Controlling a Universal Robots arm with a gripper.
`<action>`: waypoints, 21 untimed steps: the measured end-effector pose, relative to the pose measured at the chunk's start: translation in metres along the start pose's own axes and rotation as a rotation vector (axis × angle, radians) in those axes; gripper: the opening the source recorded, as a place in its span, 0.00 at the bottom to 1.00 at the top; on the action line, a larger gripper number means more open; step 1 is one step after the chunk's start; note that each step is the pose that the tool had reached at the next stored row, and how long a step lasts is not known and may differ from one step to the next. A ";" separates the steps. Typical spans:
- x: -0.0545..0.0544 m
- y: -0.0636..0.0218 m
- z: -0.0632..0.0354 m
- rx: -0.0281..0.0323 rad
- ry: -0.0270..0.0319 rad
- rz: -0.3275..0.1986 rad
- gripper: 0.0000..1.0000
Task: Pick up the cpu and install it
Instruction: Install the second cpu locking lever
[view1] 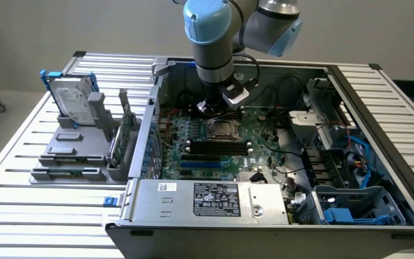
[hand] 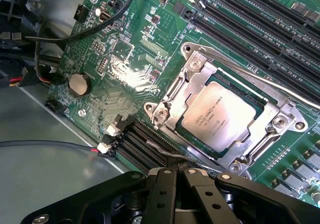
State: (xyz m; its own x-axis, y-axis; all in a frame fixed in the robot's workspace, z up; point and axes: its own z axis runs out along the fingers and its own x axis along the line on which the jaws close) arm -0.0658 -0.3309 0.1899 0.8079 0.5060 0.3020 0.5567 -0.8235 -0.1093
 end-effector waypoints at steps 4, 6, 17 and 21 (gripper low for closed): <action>0.000 0.0000 0.0000 0.0000 0.0000 0.000 0.11; 0.000 0.0000 0.0000 0.0000 0.0000 0.000 0.11; 0.000 0.0000 0.0000 0.0000 0.0000 0.000 0.11; 0.000 0.0000 0.0000 0.0000 0.0000 0.000 0.11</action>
State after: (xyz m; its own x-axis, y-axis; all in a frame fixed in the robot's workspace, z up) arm -0.0658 -0.3309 0.1899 0.8079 0.5061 0.3020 0.5567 -0.8235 -0.1094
